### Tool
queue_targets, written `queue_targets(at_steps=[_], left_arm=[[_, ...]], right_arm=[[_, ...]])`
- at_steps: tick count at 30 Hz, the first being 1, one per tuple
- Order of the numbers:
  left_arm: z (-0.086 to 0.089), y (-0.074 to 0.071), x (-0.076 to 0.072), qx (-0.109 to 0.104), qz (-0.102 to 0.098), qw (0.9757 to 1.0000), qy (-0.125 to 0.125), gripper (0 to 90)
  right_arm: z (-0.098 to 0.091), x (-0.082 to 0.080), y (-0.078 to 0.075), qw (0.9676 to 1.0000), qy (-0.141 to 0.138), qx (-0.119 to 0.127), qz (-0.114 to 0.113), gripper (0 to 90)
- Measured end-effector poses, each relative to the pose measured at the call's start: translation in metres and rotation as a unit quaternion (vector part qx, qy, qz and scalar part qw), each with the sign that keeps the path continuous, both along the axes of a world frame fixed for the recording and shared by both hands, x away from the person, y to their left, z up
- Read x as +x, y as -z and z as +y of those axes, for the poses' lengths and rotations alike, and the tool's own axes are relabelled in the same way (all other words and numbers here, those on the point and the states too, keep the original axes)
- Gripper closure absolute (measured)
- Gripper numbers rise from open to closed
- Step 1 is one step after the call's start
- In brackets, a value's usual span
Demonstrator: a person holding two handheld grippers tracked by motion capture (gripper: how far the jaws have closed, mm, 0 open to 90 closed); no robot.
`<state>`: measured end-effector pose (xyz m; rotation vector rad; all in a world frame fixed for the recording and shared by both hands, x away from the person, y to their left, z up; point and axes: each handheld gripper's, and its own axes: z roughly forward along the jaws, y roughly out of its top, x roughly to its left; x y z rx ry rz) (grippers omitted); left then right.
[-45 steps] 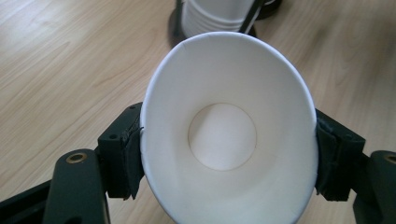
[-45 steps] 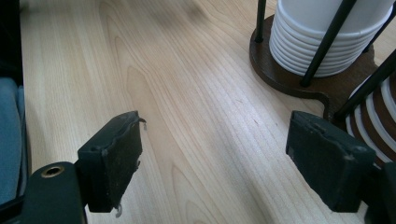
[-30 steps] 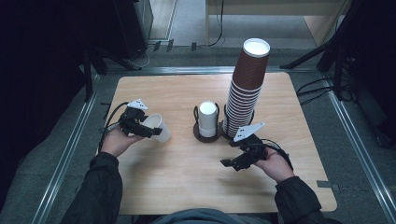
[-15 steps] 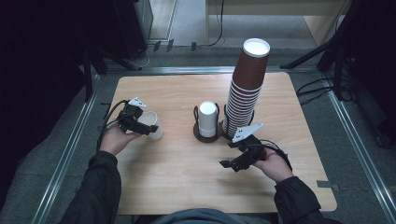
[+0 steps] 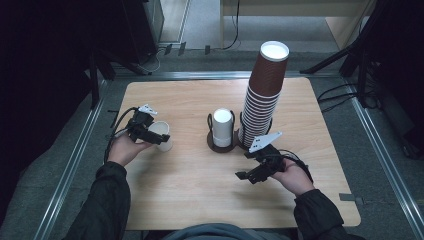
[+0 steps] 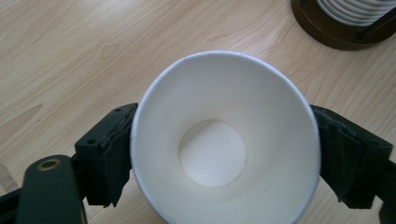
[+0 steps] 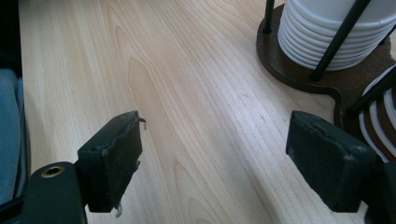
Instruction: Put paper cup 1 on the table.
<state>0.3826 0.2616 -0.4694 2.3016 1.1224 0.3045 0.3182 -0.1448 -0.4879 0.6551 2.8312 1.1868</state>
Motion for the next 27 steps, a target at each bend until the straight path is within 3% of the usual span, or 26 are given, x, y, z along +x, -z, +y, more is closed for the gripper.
queue_targets(at_steps=[11, 20, 22, 27], left_arm=[[0.002, -0.007, -0.002, -0.018, -0.007, 0.9998, 0.001, 12.2], [0.004, -0.021, -0.007, -0.049, -0.021, 0.9986, -0.003, 11.9], [0.004, -0.025, -0.009, -0.055, -0.024, 0.9982, 0.000, 12.0], [-0.001, -0.035, -0.015, -0.051, -0.030, 0.9982, 0.011, 12.0]], right_arm=[[-0.001, 0.001, 0.000, 1.0000, 0.001, 0.001, 0.000, 18.4], [-0.003, 0.002, -0.002, 0.9999, 0.010, 0.006, 0.002, 18.4], [-0.004, 0.001, -0.003, 0.9999, 0.005, 0.006, -0.007, 18.4], [-0.010, 0.001, -0.008, 0.9997, 0.017, 0.011, -0.015, 17.6]])
